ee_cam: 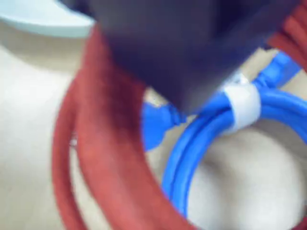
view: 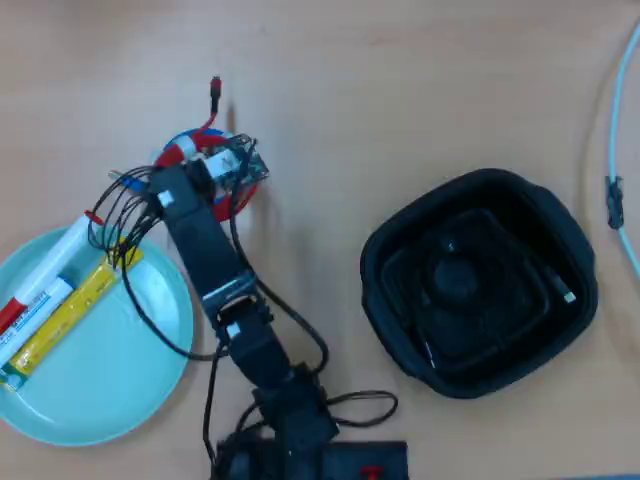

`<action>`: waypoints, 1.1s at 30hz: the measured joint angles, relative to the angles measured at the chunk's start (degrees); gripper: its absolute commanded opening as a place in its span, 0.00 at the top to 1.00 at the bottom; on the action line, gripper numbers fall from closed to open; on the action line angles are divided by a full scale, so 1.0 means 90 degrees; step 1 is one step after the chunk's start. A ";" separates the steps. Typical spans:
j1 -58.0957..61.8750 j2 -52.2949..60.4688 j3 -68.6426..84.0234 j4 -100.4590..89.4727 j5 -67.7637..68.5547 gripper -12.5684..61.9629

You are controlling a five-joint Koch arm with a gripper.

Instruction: Put a black charging cable in a black bowl and put a red charging cable in a green bowl

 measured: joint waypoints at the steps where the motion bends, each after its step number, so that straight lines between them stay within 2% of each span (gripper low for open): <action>1: -0.0137 0.0127 0.0000 0.0000 -0.0098 0.92; 12: -0.1367 0.1279 0.0000 -0.0039 -0.1699 0.92; 23: -0.3799 0.1445 0.0000 -0.0039 -0.1836 0.92; 28: -0.4502 0.1523 0.0088 -0.0039 -0.1846 0.92; 31: -0.4551 0.1553 0.0400 -0.0039 -0.1836 0.88; 33: -0.4551 0.1553 0.0537 -0.0039 -0.1846 0.82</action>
